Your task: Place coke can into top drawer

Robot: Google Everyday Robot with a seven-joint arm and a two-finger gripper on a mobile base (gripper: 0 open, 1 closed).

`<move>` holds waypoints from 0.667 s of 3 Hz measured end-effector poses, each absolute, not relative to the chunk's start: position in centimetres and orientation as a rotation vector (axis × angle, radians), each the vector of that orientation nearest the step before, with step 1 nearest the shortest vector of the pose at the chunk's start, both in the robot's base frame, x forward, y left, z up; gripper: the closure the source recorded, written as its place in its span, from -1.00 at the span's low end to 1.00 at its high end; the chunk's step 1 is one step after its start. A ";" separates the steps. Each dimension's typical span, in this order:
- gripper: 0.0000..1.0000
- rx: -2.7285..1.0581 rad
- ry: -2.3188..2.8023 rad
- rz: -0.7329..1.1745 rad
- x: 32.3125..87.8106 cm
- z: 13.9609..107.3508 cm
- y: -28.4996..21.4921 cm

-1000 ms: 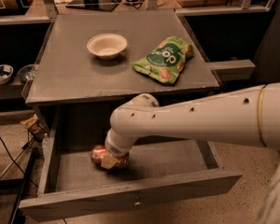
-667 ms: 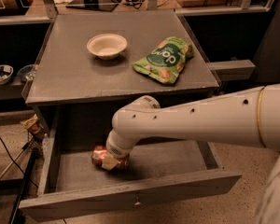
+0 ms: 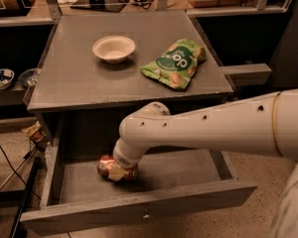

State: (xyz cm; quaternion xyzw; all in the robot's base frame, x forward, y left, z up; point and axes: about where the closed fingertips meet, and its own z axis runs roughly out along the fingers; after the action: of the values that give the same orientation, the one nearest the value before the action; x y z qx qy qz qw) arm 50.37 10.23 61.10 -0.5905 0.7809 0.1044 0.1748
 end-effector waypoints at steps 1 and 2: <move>-0.46 -1.674 2.213 0.296 50.4 61.1 10.2; -0.92 -1.674 2.213 0.296 50.4 61.1 10.2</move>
Offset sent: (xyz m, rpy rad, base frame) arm 0.0000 0.0000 0.0000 0.0000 0.0000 0.0000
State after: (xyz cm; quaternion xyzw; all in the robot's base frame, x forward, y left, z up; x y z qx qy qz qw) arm 50.36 10.23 61.10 -0.5906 0.7809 0.1044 0.1748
